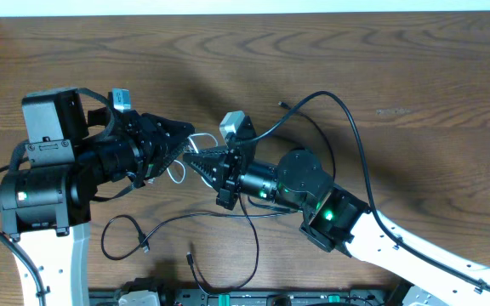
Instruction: Untangle cables
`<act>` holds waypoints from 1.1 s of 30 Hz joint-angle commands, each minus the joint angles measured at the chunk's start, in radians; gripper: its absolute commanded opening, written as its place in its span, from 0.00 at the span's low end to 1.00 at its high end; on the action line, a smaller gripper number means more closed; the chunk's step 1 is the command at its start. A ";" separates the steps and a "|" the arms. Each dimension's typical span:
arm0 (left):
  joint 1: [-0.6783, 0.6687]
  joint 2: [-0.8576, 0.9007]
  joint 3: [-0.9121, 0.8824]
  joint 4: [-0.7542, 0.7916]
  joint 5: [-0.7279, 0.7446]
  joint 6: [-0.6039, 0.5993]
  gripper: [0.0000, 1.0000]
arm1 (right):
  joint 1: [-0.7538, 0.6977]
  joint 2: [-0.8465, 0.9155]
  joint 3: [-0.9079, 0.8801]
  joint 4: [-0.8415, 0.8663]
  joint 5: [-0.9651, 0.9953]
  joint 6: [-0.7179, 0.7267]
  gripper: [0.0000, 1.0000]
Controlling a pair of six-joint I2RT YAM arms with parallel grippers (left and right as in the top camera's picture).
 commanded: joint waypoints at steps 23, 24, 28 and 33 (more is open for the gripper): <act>-0.003 0.000 0.006 -0.002 0.048 -0.024 0.29 | -0.012 -0.011 0.007 0.005 -0.029 0.021 0.01; -0.003 0.000 0.006 -0.002 0.048 -0.024 0.29 | -0.009 -0.011 0.007 0.005 -0.029 0.021 0.01; -0.003 0.000 0.006 -0.002 0.049 -0.024 0.29 | -0.007 -0.011 0.007 0.007 -0.029 0.021 0.01; -0.003 0.000 0.006 -0.002 0.069 -0.024 0.29 | -0.007 -0.011 0.007 0.010 -0.029 0.021 0.01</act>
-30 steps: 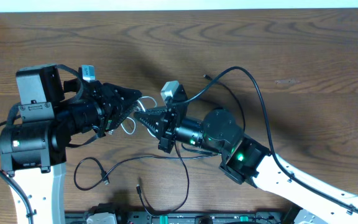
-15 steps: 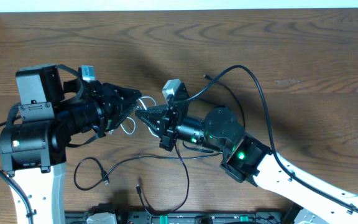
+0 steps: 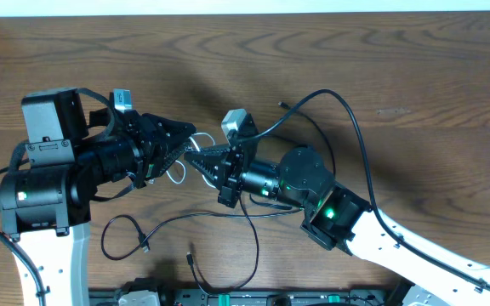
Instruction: Untangle cables
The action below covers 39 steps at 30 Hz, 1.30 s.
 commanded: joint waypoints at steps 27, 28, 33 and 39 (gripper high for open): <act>-0.003 0.000 0.006 -0.002 0.038 -0.009 0.07 | 0.008 -0.011 0.007 -0.023 -0.033 0.005 0.13; -0.003 0.000 0.006 -0.002 0.034 -0.010 0.07 | 0.008 -0.011 0.007 -0.033 -0.023 0.005 0.14; 0.003 0.000 0.006 0.009 -0.105 -0.116 0.07 | -0.004 -0.011 0.007 -0.111 0.006 0.005 0.49; 0.033 0.000 0.007 0.127 -0.212 -0.153 0.07 | -0.078 -0.024 0.007 -0.253 0.002 0.006 0.90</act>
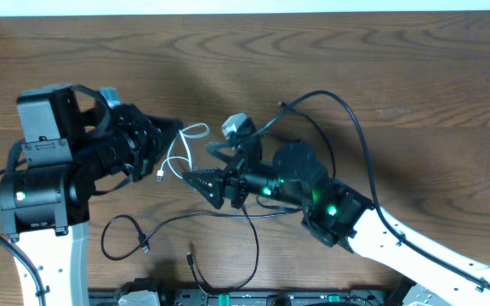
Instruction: Untangle cables
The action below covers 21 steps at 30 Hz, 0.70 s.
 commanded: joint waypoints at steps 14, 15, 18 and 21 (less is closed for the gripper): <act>0.014 -0.002 0.052 0.785 0.207 -0.577 0.07 | -0.240 -0.060 0.006 -0.478 0.105 -0.001 0.99; 0.014 -0.002 0.052 0.854 0.227 -0.633 0.08 | -0.243 -0.058 0.006 -0.508 0.142 -0.001 0.99; 0.010 -0.003 0.052 0.992 0.245 -0.740 0.08 | -0.242 -0.045 0.005 -0.563 0.232 -0.001 0.99; -0.009 -0.008 0.052 1.067 0.248 -0.790 0.07 | -0.241 -0.019 0.005 -0.573 0.255 -0.001 0.99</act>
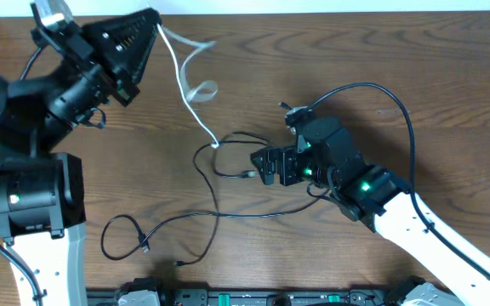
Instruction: Untangle cables
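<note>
A white cable (187, 95) runs from my left gripper (154, 27), raised at the far left and shut on its upper end, down to the table, where its lower end meets a black cable (209, 183). Part of the white cable forms a loop beside the strand. The thin black cable winds across the middle of the table toward the front left. My right gripper (259, 167) points left at mid-table and looks shut on the black cable's upper loop. A small plug (247, 174) lies just in front of its fingers.
The black cable's far end (145, 248) lies near the front left, beside the left arm's white base (45, 255). A rack of gear (228, 297) lines the front edge. The right arm's own black lead (373, 87) arcs above its wrist.
My left gripper has gone from mid-left to high at the far left, drawing the white cable out into a long strand. My right gripper has shifted right and the black cable has spread out.
At first both grippers met tip to tip over a small tangle of white and black cable at mid-table, and stayed so a second later. Then they stood a little apart with the white loop showing. Now the white cable is stretched far from the black one.
</note>
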`<act>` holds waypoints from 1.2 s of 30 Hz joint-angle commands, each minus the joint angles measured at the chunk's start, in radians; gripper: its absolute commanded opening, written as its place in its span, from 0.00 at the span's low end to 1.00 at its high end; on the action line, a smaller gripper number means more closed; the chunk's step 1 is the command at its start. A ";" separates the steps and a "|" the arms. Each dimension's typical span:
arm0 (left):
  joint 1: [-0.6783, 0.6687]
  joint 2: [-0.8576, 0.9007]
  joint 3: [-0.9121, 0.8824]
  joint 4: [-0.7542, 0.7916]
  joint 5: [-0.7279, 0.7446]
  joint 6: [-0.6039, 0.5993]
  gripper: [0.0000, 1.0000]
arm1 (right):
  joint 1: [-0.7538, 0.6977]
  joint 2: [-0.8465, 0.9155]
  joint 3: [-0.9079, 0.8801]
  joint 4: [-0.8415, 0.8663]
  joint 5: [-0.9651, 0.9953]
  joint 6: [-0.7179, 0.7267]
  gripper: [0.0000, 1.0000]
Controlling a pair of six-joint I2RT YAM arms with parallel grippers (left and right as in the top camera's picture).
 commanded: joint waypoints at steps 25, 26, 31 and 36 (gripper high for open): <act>-0.063 -0.010 0.019 0.036 0.042 -0.138 0.08 | 0.038 0.122 0.006 0.347 -0.002 0.312 0.90; -0.063 -0.010 0.019 0.036 0.034 -0.138 0.08 | 0.043 0.138 0.006 0.365 -0.004 0.330 0.89; -0.063 -0.010 0.019 0.036 0.030 -0.138 0.07 | 0.088 0.255 0.006 0.477 -0.077 0.352 0.79; -0.063 -0.010 0.019 0.036 0.032 -0.138 0.08 | 0.112 0.332 0.006 0.454 -0.151 0.341 0.21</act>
